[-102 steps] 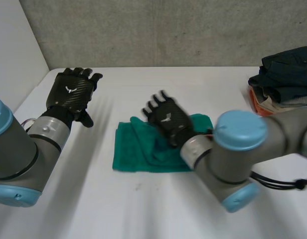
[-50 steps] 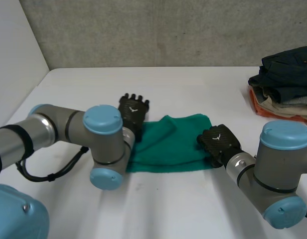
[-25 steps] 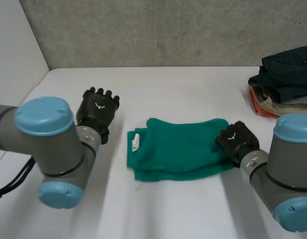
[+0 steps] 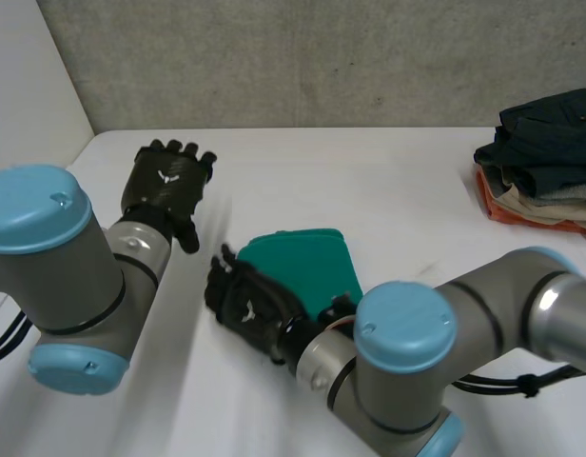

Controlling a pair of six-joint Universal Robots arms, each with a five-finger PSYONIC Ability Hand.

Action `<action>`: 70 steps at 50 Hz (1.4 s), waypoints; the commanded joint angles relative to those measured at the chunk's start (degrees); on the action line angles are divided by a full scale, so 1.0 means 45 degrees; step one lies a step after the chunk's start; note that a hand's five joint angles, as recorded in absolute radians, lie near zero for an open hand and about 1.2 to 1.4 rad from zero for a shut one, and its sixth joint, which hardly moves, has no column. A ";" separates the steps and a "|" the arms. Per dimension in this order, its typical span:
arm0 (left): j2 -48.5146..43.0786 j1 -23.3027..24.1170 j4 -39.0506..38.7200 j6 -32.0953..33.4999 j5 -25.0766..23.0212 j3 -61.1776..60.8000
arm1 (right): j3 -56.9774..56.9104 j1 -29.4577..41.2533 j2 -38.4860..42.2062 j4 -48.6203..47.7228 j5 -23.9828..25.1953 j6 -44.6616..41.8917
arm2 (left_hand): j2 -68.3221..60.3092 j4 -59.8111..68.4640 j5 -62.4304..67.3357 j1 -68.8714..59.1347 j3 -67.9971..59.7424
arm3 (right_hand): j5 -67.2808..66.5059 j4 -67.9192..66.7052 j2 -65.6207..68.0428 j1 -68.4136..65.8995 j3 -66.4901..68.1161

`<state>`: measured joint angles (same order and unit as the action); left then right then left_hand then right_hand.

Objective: Fold the laundry.

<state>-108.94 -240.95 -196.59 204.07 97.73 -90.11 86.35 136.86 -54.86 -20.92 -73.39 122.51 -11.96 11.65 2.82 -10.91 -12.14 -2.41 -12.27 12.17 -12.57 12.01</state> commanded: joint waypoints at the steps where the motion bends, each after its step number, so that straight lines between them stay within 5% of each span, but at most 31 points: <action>1: -0.0010 0.0166 -0.0376 -0.1344 0.0002 0.0882 | 0.0908 -0.2208 -0.3374 0.0118 -0.0567 0.8061 | 0.0436 -0.0366 -0.0627 0.0202 0.0477 | 0.0535 0.0504 -0.0482 0.0570 -0.0446; 3: -0.0030 0.0341 -0.0376 -0.1852 -0.0018 0.1214 | 0.0986 -0.2793 -0.3803 0.0370 -0.0606 1.0825 | 0.0436 -0.0366 -0.0627 0.0202 0.0477 | 0.0535 0.0504 -0.0482 0.0570 -0.0446; 7: -0.0205 0.1160 -0.0298 -0.2614 -0.0095 0.1644 | 0.0929 -0.3653 -0.3884 0.1714 -0.0684 1.2599 | 0.0436 -0.0366 -0.0627 0.0202 0.0477 | 0.0535 0.0504 -0.0482 0.0570 -0.0446; 14: -0.1667 0.2606 0.0344 -0.2947 -0.0915 0.2016 | -0.0514 -0.4203 -0.2599 0.4315 -0.0703 1.1567 | 0.0276 -0.0206 -0.0467 0.0043 0.0317 | 0.0535 0.0504 -0.0482 0.0570 -0.0446; 27: -0.4052 0.2686 0.3373 -0.2830 0.0177 0.2680 | -0.3777 -0.4183 0.1348 0.6759 -0.0488 1.1001 | 0.0164 -0.0094 -0.0355 -0.0070 0.0205 | 0.0535 0.0504 -0.0482 0.0570 -0.0446; 33: -0.4346 0.2530 0.3804 -0.2830 0.0217 0.2602 | -0.3954 -0.4183 0.1604 0.6798 -0.1053 0.9342 | 0.0201 -0.0131 -0.0392 -0.0033 0.0242 | 0.0535 0.0504 -0.0482 0.0570 -0.0446; 38: -0.3840 0.2393 0.3784 -0.2830 0.0158 0.2699 | -0.3974 -0.4028 0.1274 0.6759 -0.2595 0.6982 | 0.0239 -0.0169 -0.0429 0.0005 0.0279 | 0.0535 0.0504 -0.0482 0.0570 -0.0446; 44: -0.2785 0.2159 0.3745 -0.2694 -0.0056 0.3304 | -0.3487 -0.3227 0.0102 0.5843 -0.3379 0.6448 | 0.0426 -0.0355 -0.0616 0.0192 0.0466 | 0.0535 0.0504 -0.0482 0.0570 -0.0446; 51: -0.1730 0.1613 0.3823 -0.2693 -0.1831 0.4417 | -0.0794 -0.2232 -0.1266 0.3676 -0.3438 0.6292 | 0.0426 -0.0355 -0.0616 0.0192 0.0466 | 0.0535 0.0504 -0.0482 0.0570 -0.0446; 60: -0.1202 0.1124 0.5283 -0.2830 -0.6944 0.5725 | 0.2236 -0.1332 -0.1600 0.0921 -0.3340 0.6429 | 0.0202 -0.0132 -0.0392 -0.0032 0.0242 | 0.0535 0.0504 -0.0482 0.0570 -0.0446; 70: -0.1280 0.1260 0.6382 -0.2693 -0.8006 0.5825 | 0.2120 -0.1039 -0.0154 -0.1208 -0.3340 0.6253 | 0.0164 -0.0094 -0.0355 -0.0070 0.0205 | 0.0535 0.0504 -0.0482 0.0570 -0.0446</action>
<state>-114.32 -235.83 -169.16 191.72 62.35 -63.63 97.67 132.15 -59.66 -21.65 -88.47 151.23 -11.96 11.65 2.81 -10.92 -12.14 -2.41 -12.09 12.17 -12.57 11.86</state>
